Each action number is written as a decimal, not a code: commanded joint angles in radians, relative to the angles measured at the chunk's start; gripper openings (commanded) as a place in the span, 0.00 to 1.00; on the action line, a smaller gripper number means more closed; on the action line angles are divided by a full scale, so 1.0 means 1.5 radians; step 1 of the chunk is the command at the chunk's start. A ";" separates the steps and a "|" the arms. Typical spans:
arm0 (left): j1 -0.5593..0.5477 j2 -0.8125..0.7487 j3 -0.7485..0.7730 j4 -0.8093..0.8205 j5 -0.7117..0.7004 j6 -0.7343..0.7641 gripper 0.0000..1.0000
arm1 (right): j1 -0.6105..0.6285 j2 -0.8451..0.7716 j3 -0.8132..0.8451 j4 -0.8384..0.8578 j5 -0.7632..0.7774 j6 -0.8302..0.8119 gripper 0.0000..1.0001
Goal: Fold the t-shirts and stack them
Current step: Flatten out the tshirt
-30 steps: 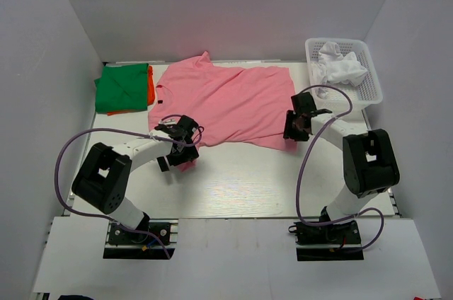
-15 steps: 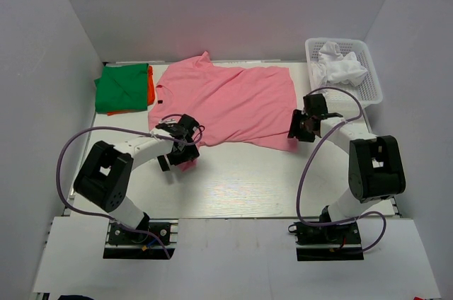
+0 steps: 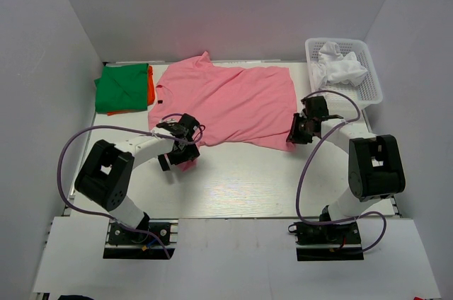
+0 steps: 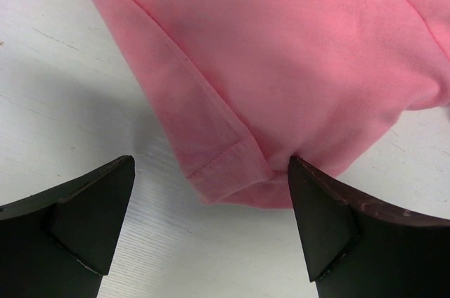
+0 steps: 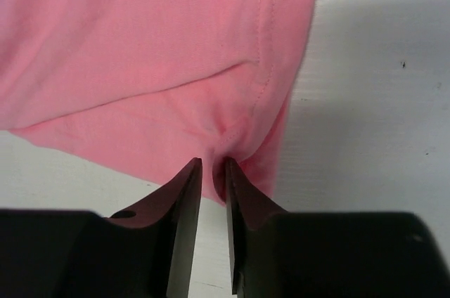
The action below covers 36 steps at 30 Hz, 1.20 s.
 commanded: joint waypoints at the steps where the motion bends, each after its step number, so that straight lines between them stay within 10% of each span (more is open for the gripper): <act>1: 0.002 0.016 -0.033 -0.023 0.001 -0.001 1.00 | -0.005 -0.012 -0.006 0.018 -0.018 0.001 0.26; 6: 0.002 -0.005 -0.039 -0.023 0.001 -0.001 1.00 | -0.006 -0.011 -0.004 0.017 0.035 0.016 0.00; 24: 0.002 -0.033 -0.092 -0.003 0.013 -0.015 1.00 | -0.005 -0.316 -0.103 0.005 0.055 0.025 0.00; 36: 0.002 -0.163 -0.150 -0.003 0.042 -0.015 1.00 | -0.006 -0.282 -0.200 0.082 0.010 0.036 0.00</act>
